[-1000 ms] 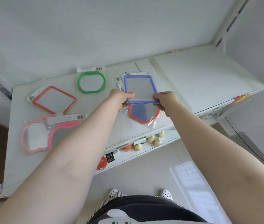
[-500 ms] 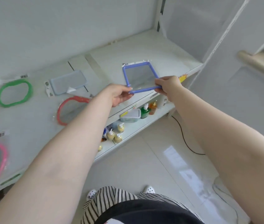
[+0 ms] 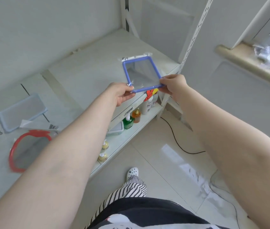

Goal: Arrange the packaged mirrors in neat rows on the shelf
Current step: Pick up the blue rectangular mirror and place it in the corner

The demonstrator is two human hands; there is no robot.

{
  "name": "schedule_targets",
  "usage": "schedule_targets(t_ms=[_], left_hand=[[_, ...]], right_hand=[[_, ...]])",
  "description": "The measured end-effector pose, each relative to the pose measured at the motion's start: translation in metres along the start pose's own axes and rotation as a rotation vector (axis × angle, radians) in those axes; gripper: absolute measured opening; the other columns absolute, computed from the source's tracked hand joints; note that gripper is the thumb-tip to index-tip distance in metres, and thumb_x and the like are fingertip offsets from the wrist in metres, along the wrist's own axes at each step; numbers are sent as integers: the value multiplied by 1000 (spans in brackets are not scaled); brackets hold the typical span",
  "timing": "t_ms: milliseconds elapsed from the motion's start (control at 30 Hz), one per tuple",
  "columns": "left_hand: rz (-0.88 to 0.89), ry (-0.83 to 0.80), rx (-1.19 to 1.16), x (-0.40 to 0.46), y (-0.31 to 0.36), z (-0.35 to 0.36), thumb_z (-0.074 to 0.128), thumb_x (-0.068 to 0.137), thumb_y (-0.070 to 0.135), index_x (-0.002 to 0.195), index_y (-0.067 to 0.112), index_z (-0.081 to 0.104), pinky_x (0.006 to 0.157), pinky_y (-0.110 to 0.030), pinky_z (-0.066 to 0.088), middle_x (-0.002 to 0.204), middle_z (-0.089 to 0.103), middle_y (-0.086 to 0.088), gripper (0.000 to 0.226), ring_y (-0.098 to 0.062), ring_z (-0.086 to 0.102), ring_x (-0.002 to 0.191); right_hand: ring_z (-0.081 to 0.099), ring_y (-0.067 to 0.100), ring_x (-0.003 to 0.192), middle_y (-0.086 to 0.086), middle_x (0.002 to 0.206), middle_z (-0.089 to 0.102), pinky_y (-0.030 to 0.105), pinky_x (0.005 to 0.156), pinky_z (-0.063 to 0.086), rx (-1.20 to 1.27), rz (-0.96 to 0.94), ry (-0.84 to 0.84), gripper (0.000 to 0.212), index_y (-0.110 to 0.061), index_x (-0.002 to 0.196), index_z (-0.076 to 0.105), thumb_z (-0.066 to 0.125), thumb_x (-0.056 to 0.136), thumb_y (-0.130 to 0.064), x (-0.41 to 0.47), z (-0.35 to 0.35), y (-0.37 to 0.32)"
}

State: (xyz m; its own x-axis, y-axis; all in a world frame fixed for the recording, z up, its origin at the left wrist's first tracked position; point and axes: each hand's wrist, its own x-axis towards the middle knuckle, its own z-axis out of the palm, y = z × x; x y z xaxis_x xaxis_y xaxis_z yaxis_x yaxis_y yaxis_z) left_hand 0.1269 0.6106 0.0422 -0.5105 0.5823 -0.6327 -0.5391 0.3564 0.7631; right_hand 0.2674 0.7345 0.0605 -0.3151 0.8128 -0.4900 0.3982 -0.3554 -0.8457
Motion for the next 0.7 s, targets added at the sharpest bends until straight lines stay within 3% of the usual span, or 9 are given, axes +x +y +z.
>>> schedule_targets(t_ms=[100, 200, 300, 367, 433, 500, 700], left_hand=[[8, -18, 4, 24, 19, 18, 53, 92, -7, 127, -6, 52, 85, -29, 52, 78, 57, -9, 35, -15, 59, 69], [-2, -30, 17, 42, 36, 38, 53, 93, -6, 129, -7, 51, 87, -30, 51, 77, 56, -9, 37, -15, 58, 68], [-10, -18, 18, 63, 49, 55, 53, 93, -7, 128, -6, 51, 86, -31, 51, 77, 57, -9, 35, -15, 58, 69], [-18, -7, 0, 75, 57, 67, 52, 93, -7, 118, -5, 56, 89, -33, 51, 77, 56, -9, 25, -15, 57, 68], [-24, 9, -21, 88, 67, 81, 52, 93, -6, 92, -1, 58, 97, -33, 50, 75, 55, -8, 8, -14, 56, 67], [-17, 44, -42, 102, 75, 94, 51, 94, -6, 78, 5, 52, 100, -32, 48, 74, 54, -7, 20, -14, 55, 65], [18, 156, -176, 140, 96, 131, 49, 95, -7, 74, 7, 50, 95, -32, 46, 75, 52, -7, 25, -13, 53, 66]], right_hand=[[66, 24, 65, 8, 76, 62, 31, 71, 61, 5, -2, 37, 8, -12, 82, 64, 65, 85, -5, 28, -5, -15], [59, 19, 55, 8, 75, 60, 23, 60, 57, 36, -20, 65, 12, -9, 95, 64, 65, 85, -3, 57, -11, -27], [56, 17, 55, 8, 73, 60, 26, 68, 57, 15, -20, 73, 11, -8, 95, 66, 67, 84, -5, 86, -20, -36], [52, 15, 53, 7, 71, 59, 24, 66, 56, -12, -19, 69, 6, -9, 89, 66, 67, 84, -6, 107, -25, -44], [50, 14, 50, 6, 69, 57, 22, 61, 54, -28, -28, 52, 10, -9, 93, 65, 68, 84, -7, 130, -29, -56], [49, 14, 49, 6, 68, 56, 19, 55, 52, -43, -34, 25, 14, -10, 96, 63, 69, 83, -8, 152, -35, -68], [47, 16, 47, 6, 66, 53, 14, 36, 46, -92, -100, -111, 12, -8, 92, 63, 70, 83, -6, 213, -48, -110]])
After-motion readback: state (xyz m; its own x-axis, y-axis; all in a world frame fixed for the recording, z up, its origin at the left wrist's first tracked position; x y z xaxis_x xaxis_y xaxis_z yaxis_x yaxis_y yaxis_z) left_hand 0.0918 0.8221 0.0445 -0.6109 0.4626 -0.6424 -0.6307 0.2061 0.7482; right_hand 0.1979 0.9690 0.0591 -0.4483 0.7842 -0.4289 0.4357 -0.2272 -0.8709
